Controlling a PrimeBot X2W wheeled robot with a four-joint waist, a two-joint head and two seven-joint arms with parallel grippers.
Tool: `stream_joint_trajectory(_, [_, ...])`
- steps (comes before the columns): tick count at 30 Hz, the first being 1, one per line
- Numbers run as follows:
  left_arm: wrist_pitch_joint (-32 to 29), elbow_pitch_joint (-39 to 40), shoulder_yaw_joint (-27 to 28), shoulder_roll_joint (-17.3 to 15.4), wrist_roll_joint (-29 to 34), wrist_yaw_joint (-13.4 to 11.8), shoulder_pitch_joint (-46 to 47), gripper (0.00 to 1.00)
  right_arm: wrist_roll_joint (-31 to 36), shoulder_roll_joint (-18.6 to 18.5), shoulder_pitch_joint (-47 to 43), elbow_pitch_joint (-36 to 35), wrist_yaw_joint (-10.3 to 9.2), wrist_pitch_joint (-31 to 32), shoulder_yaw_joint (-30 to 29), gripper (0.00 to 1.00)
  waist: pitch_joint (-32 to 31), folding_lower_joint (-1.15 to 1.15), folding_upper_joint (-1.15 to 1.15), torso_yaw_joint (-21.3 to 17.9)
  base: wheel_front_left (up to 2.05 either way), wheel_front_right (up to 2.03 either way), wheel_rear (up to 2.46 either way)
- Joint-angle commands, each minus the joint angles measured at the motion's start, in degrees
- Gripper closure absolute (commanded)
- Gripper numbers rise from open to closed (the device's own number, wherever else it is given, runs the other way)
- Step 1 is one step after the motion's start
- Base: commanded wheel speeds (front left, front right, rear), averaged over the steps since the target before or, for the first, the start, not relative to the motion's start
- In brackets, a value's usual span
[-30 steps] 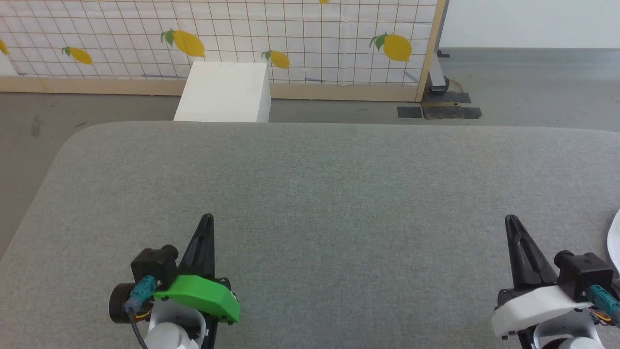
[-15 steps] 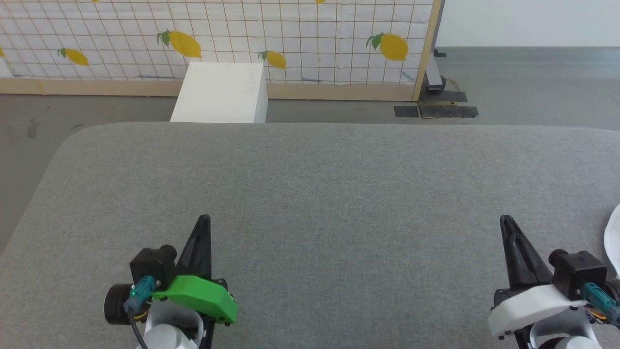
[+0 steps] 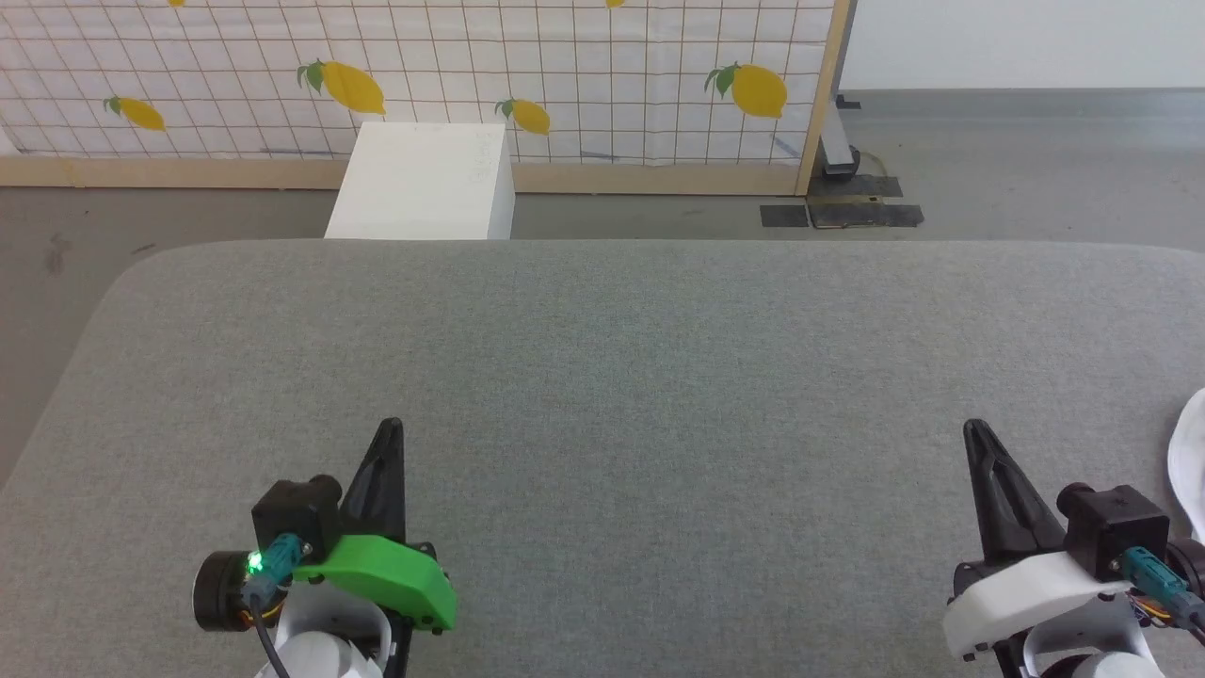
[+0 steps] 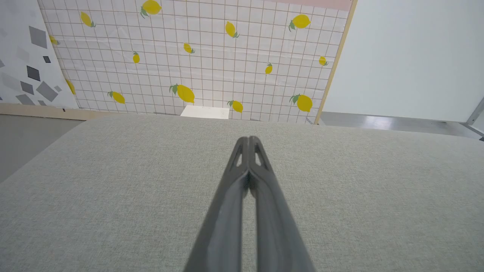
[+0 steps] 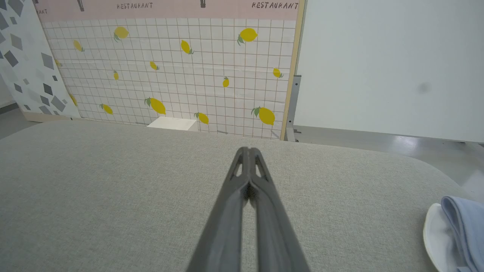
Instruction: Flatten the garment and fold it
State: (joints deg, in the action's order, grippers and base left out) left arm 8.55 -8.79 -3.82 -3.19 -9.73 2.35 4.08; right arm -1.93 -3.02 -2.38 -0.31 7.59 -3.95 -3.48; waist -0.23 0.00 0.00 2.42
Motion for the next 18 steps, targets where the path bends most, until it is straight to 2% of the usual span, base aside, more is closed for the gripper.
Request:
stream_joint_trajectory(1, [-0.5,0.5,0.3,0.1,0.6,-0.4,-0.9,1.00,0.4,0.1,0.9,0.1,-0.04,0.3,0.3,1.00,0.0,0.00,0.00,-0.1,0.00,0.00,0.00])
stream_joint_trajectory(18, [-2.4,2.5,1.2,0.2,2.8,-0.9,-1.6,1.00,0.8,0.1,1.2,0.2,-0.06,1.2,1.0,1.00,0.1,0.00,0.00,-0.6,0.00,0.00,0.00])
